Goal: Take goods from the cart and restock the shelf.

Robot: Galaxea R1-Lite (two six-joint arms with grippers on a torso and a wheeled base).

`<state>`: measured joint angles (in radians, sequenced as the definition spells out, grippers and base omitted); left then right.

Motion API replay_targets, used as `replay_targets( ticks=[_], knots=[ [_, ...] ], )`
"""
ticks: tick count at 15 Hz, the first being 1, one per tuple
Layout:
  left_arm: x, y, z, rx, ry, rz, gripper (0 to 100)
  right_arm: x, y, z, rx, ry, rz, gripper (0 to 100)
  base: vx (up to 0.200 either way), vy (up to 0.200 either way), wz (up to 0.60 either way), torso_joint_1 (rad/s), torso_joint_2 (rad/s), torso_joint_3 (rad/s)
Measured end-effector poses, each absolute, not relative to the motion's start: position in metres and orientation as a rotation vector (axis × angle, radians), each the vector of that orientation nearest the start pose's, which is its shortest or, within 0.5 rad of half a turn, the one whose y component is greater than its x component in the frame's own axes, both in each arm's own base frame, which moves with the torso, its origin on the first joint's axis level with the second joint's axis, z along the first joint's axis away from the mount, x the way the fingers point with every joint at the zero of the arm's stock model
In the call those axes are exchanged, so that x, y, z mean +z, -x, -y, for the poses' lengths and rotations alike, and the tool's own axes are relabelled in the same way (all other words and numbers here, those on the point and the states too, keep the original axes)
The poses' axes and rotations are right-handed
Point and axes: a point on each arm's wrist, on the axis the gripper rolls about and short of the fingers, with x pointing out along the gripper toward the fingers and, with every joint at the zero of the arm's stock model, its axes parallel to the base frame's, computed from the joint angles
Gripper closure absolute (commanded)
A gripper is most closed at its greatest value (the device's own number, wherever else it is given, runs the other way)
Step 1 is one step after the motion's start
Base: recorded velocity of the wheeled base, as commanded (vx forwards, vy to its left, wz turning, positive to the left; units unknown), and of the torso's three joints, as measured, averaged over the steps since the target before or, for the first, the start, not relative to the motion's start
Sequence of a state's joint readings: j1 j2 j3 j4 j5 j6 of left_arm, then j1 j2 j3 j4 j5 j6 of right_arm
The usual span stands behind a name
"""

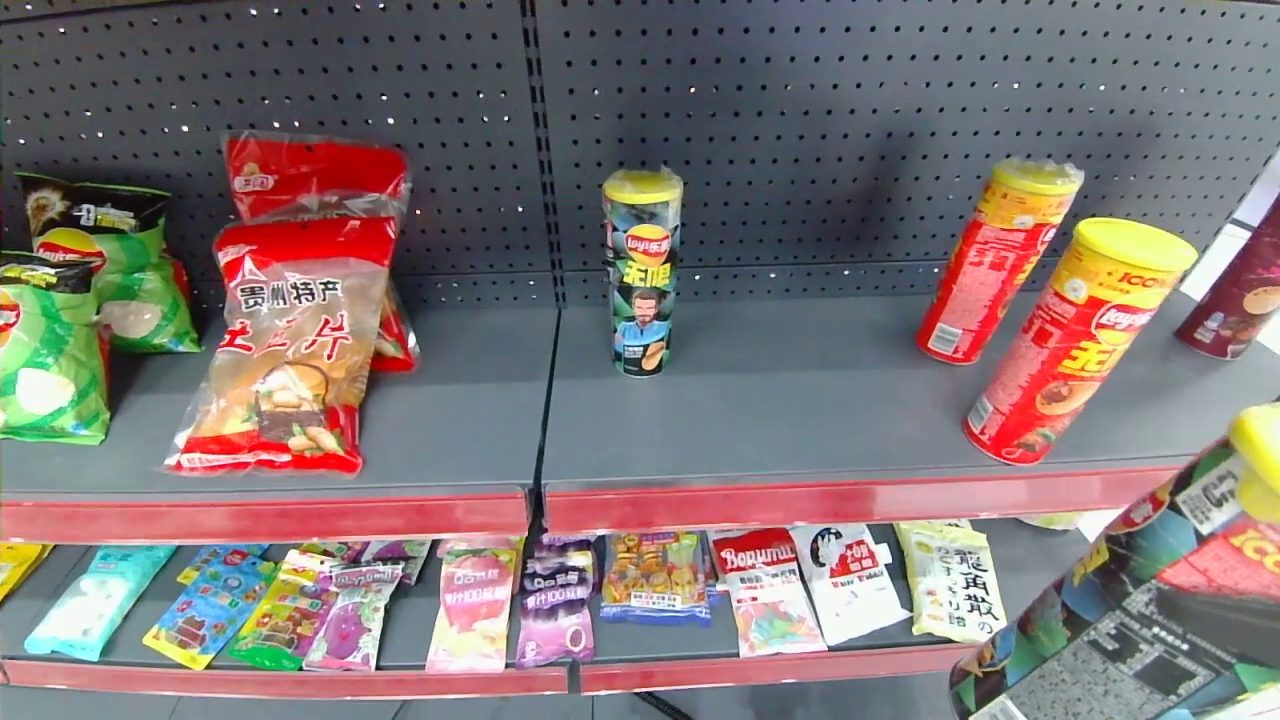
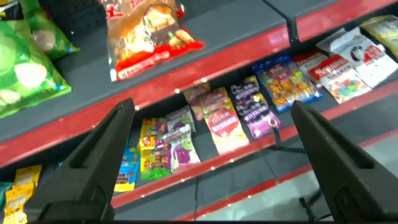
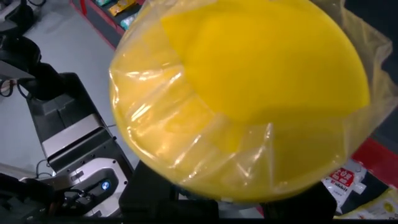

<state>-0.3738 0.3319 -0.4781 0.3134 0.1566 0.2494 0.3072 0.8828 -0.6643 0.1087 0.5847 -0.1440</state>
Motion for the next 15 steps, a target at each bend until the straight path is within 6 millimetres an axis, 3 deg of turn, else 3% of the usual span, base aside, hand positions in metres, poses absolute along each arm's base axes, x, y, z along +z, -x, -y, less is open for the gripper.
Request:
replay_targets(
  ticks=[5,12,15],
  knots=[
    [0.179,0.018,-0.011,-0.238,-0.293,-0.137,0,0.235,-0.083,-0.039,0.904,0.085,-0.276,100,0.200,0.000,0.00,0.006,0.00,0.000],
    [0.181,0.016,-0.009,-0.279,-0.307,-0.121,0,0.233,-0.082,-0.041,0.930,0.088,-0.283,100,0.000,0.000,0.00,0.000,0.00,0.000],
    [0.192,0.007,-0.003,-0.372,-0.276,-0.101,0,0.231,-0.079,-0.043,0.951,0.094,-0.286,100,0.000,0.000,0.00,0.000,0.00,0.000]
  ],
)
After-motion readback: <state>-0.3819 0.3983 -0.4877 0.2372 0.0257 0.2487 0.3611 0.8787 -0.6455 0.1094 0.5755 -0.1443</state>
